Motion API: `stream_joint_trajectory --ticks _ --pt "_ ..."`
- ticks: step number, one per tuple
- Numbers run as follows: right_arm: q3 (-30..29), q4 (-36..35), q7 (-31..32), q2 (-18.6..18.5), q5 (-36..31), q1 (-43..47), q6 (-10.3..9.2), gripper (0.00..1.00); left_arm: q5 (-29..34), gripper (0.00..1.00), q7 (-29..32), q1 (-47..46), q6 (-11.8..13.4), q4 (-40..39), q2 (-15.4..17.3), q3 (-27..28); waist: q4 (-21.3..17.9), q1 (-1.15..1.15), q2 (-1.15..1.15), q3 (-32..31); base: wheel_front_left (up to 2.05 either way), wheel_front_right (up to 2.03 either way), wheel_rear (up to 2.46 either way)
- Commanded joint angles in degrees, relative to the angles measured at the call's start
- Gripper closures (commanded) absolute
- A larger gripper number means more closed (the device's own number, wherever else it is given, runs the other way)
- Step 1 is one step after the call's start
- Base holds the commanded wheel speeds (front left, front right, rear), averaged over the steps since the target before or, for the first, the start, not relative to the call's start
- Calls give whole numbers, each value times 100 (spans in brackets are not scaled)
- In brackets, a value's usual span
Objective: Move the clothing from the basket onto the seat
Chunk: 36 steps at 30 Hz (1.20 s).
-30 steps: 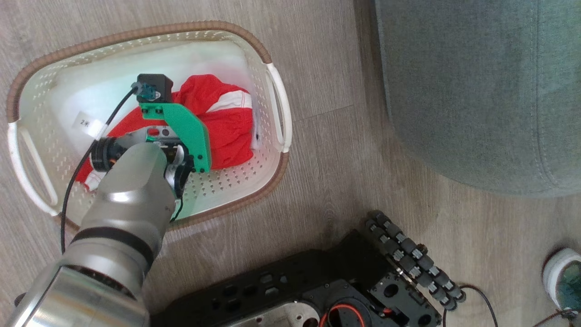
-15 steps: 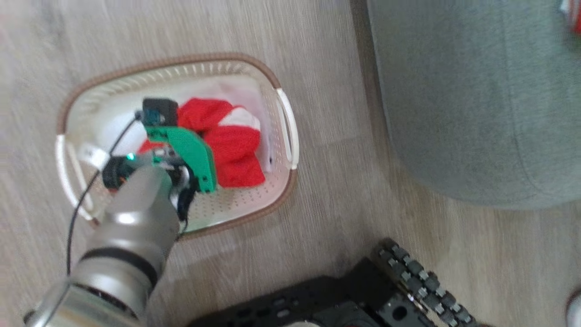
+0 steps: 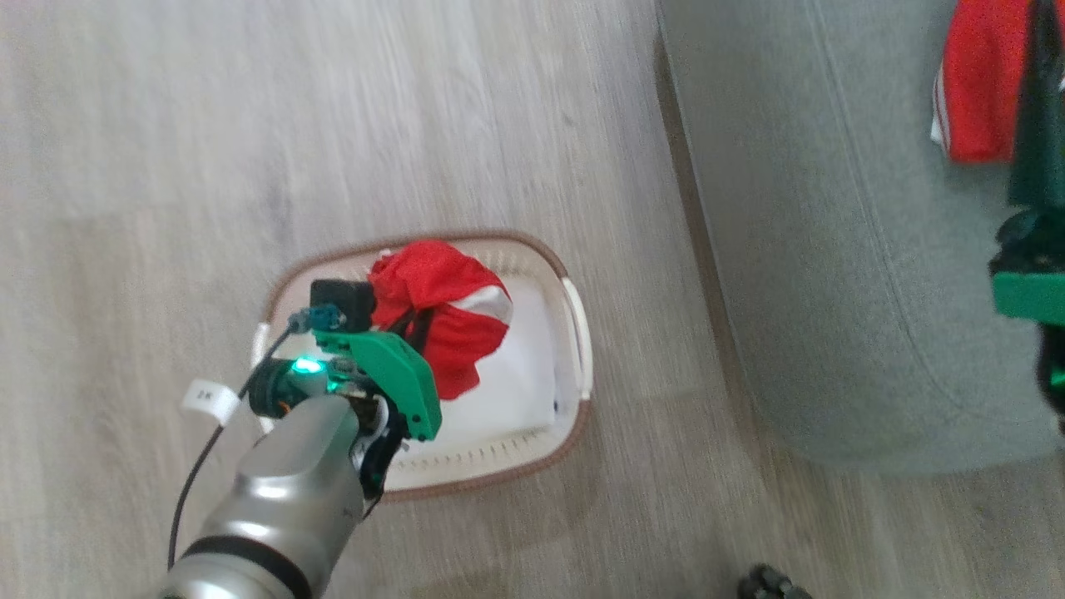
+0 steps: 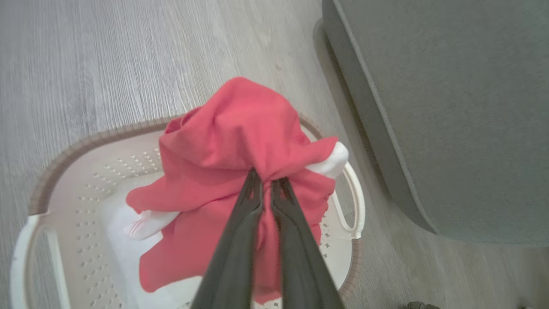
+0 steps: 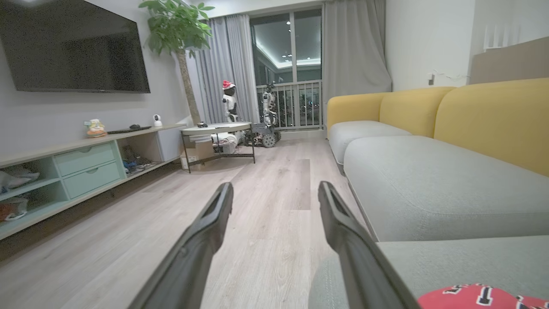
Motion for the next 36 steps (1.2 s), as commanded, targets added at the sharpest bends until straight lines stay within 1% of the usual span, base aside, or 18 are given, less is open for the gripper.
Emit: stream_joint_trajectory --ticks 1,5,6,8,11,16,23,31,36 --pt "89 -119 -28 -101 -35 147 -1 0 -13 100 -126 32 -39 -150 45 79 371 0 -1 -624 0 0 0" --pt "180 15 -28 -55 -80 362 -1 0 60 100 -244 72 -62 -355 45 38 533 0 -1 -1010 0 0 0" --pt "180 15 -28 -55 -80 362 -1 0 60 100 -244 72 -62 -355 45 38 533 0 -1 -1010 0 0 0" --pt "229 84 -28 -26 -97 502 -1 0 157 100 -261 47 -26 -541 51 94 614 0 -1 -1177 0 0 0" --pt "304 197 -28 33 -116 735 -1 0 462 100 -266 58 125 -1116 189 279 717 0 -1 -1418 0 0 0" --pt "384 332 -28 225 -149 1116 -1 0 925 100 -267 258 271 -2213 427 629 844 0 -1 -1772 0 0 0" --pt "725 427 -28 402 -266 1495 -1 0 1288 100 -261 319 346 -3309 701 675 943 0 -1 -2178 0 0 0" --pt "1119 575 -28 496 -328 1750 -1 0 1343 100 185 136 494 -4524 1034 697 982 0 -1 -2485 0 0 0" --pt "1343 619 -28 507 -320 1800 -1 0 1322 100 485 91 620 -5092 1200 740 969 0 -1 -2577 0 0 0"
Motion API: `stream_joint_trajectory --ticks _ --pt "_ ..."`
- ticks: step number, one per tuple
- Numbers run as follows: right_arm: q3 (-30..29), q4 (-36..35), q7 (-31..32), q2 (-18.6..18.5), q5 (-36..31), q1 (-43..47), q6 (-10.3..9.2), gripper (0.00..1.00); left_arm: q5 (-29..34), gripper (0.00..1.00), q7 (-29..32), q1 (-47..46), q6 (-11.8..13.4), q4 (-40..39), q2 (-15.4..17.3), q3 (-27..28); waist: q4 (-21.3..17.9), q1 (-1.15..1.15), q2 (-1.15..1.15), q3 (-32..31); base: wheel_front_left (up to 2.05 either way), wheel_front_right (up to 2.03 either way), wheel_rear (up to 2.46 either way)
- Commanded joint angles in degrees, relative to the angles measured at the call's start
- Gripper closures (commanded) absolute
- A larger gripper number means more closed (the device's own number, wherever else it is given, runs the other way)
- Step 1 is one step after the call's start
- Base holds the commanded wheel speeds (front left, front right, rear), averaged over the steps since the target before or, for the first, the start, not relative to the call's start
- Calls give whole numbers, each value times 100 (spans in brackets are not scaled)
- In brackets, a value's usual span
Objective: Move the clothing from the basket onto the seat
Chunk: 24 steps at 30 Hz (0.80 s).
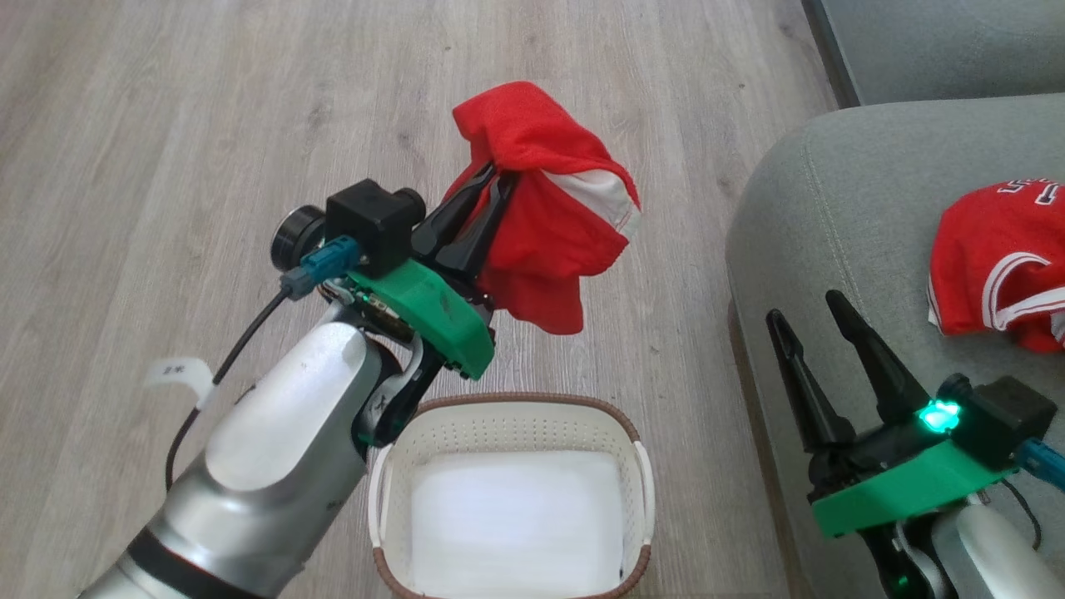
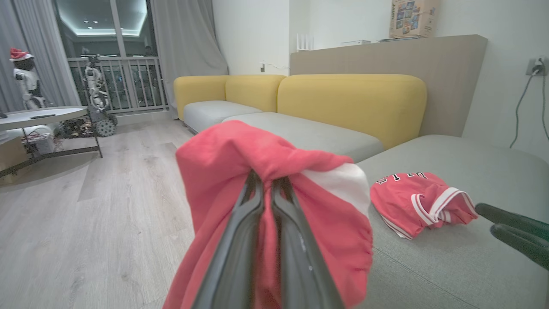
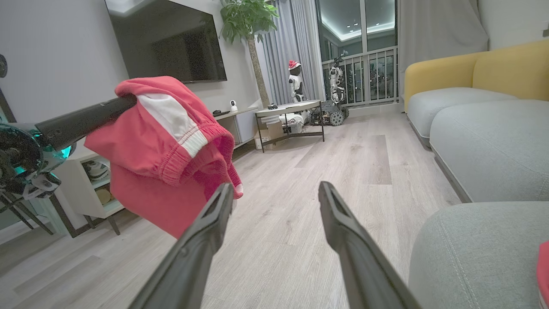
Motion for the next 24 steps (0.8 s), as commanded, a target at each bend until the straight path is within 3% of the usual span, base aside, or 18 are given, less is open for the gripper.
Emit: stream_joint_trajectory --ticks 1,6,14,24 --pt "95 -164 -29 -43 -15 -72 -1 0 -8 100 53 -360 62 -273 191 242 -11 1 0 -10 0 0 0" --pt "269 -200 -29 -128 26 -139 -1 0 -50 100 167 -290 128 -526 242 231 -23 1 0 -14 0 0 0" --pt "1031 -94 -29 -285 115 -546 -1 0 -85 100 238 -259 161 -636 204 163 -24 1 0 7 0 0 0" --pt "2412 887 -29 -235 87 -1688 -1 0 -157 100 304 -328 103 -694 11 11 120 1 0 39 0 0 0"
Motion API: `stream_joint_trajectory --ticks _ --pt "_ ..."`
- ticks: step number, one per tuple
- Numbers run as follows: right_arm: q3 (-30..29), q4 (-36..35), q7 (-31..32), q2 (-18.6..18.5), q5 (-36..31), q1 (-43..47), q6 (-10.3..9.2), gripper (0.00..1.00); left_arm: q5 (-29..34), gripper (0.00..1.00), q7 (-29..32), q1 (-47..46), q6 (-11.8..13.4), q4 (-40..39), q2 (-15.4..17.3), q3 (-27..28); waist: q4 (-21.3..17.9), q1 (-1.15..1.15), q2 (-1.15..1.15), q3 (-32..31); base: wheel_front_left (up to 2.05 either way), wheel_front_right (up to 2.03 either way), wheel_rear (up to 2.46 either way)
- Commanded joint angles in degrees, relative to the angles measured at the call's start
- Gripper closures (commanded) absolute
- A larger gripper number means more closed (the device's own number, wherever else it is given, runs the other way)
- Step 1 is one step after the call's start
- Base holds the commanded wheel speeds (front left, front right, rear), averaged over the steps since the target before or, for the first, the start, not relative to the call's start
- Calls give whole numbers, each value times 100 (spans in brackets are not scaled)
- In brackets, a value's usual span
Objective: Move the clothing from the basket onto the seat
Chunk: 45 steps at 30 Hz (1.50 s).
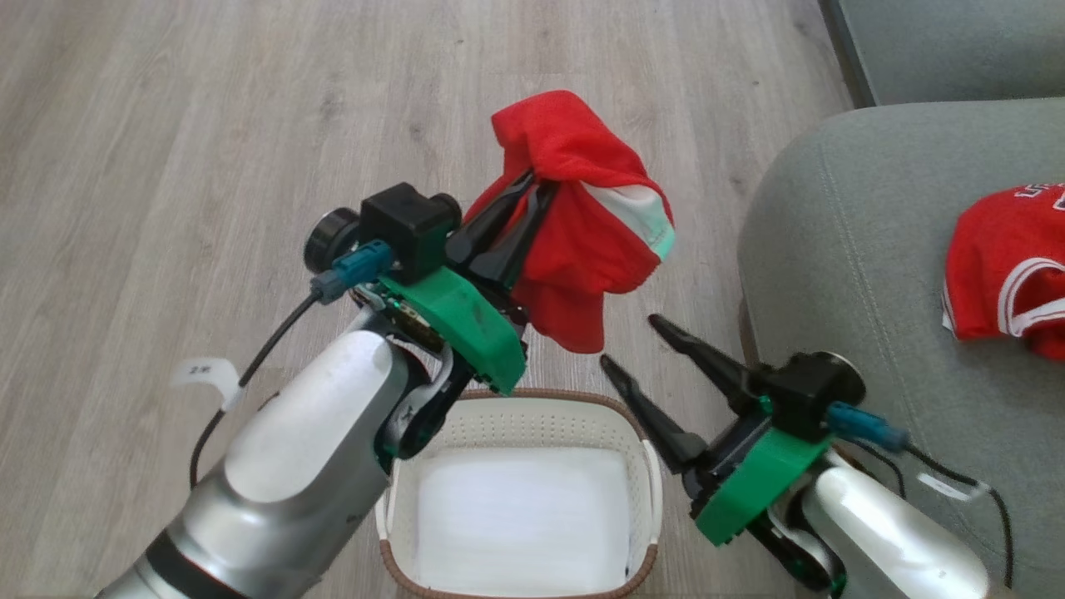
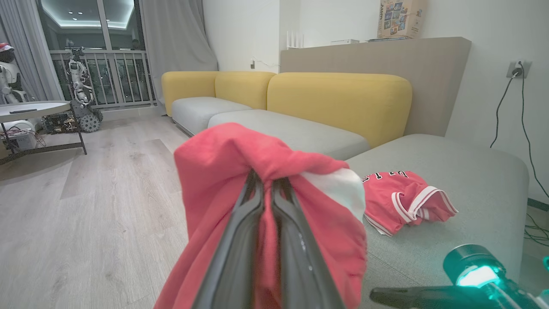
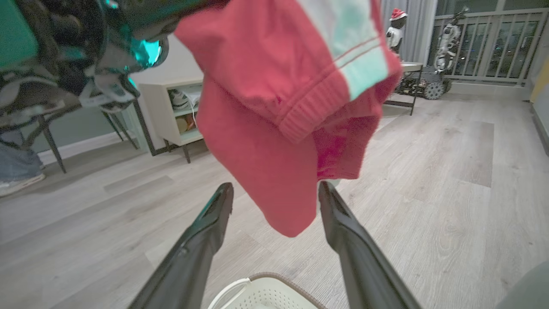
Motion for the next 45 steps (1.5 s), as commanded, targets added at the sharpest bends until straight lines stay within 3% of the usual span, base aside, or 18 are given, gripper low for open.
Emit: stream_joint_trajectory --ticks 1,7,13,23,24,25,34,41,43,44,45 --pt "173 -1 -29 -1 -39 -297 -1 0 -40 100 13 -360 -20 -227 39 194 44 0 0 7 0 0 0" --pt "537 680 -29 211 -146 -823 -1 0 -50 100 90 -447 -51 -289 -84 77 161 0 0 30 0 0 0" --pt "522 1295 -29 534 -147 -1179 -1 0 -214 100 133 -450 -171 -366 -264 -23 291 0 0 53 0 0 0" --pt "-82 1575 -29 909 -522 -1344 -1 0 -306 100 204 -395 -199 -284 -385 -169 473 0 0 58 0 0 0" --pt "-98 1561 -29 919 -536 -1340 -1 7 -310 100 202 -390 -200 -269 -388 -177 482 0 0 58 0 0 0" --pt "-126 1533 -29 925 -556 -1331 -1 100 -320 100 198 -386 -200 -244 -390 -184 493 0 0 57 0 0 0" --pt "-141 1436 -29 879 -475 -1226 -1 100 -382 100 146 -340 -87 -56 -293 -60 409 0 0 53 0 0 0" --pt "-614 1086 -29 743 -432 -922 -1 100 -425 100 57 -181 -41 60 -234 -51 266 0 0 46 0 0 0" --pt "-760 970 -29 693 -446 -830 -1 100 -424 57 36 -135 -40 67 -215 -68 217 0 0 44 0 0 0" --pt "-837 916 -29 667 -458 -788 -1 100 -426 14 30 -115 -56 65 -210 -89 192 0 0 41 0 0 0" --pt "-910 861 -29 644 -473 -751 -1 100 -430 0 19 -92 -66 57 -208 -104 159 0 0 40 0 0 0"
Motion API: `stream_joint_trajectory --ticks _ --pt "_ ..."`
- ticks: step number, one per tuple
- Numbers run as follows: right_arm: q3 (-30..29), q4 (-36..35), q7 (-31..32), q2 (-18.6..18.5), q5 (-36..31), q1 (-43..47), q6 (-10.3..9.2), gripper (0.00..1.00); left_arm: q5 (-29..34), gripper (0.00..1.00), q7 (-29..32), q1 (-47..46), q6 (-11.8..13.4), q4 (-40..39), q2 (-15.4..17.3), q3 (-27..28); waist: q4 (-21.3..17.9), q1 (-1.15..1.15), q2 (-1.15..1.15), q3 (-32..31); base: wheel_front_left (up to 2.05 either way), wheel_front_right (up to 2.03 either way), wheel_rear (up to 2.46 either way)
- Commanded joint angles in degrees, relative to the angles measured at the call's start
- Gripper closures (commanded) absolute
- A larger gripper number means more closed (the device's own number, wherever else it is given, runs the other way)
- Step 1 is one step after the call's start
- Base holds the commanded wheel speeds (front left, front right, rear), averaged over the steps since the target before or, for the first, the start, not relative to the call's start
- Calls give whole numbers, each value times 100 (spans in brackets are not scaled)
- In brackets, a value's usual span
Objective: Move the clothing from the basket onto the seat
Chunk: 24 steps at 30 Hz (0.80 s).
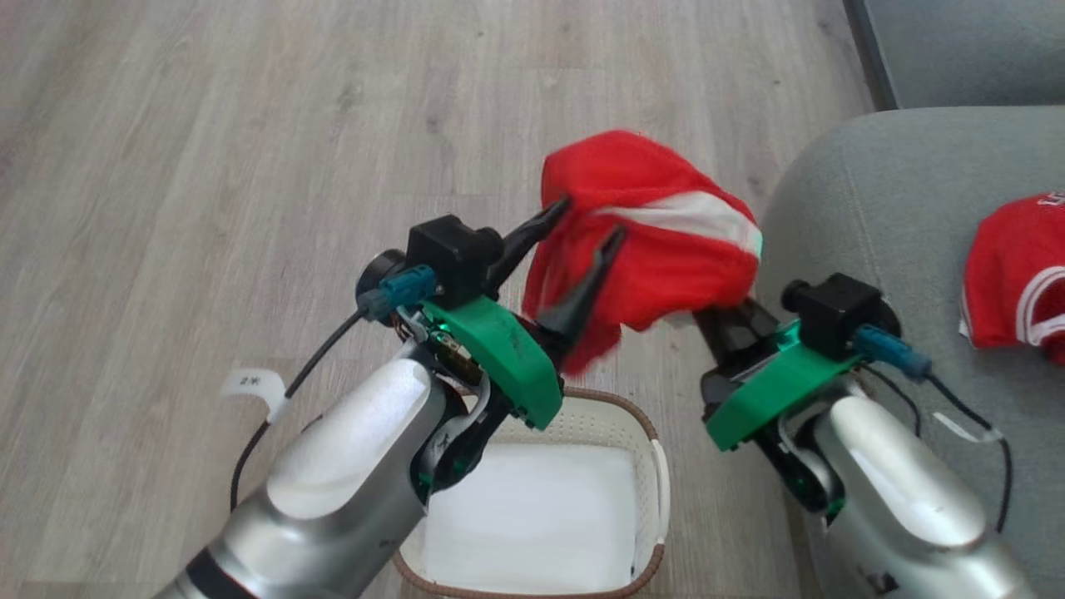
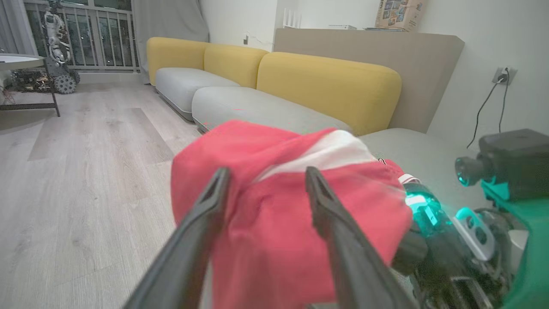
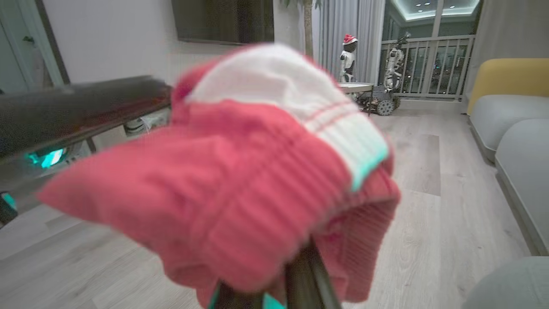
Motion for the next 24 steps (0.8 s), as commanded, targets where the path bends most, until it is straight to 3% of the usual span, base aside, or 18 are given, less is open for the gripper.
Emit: stream_joint_trajectory --ticks 1,11,24 --pt "-109 -283 -30 -72 -40 -59 -1 100 -32 0 -72 -208 -6 -166 107 199 -62 0 0 -5 0 0 0" --pt "-673 -802 -30 -314 -183 187 -1 100 5 0 -220 -14 3 -287 121 72 -567 0 0 -50 0 0 0" --pt "-1494 -1501 -30 -657 -53 570 -1 100 97 0 -415 62 86 -217 167 20 -1728 0 0 3 0 0 0"
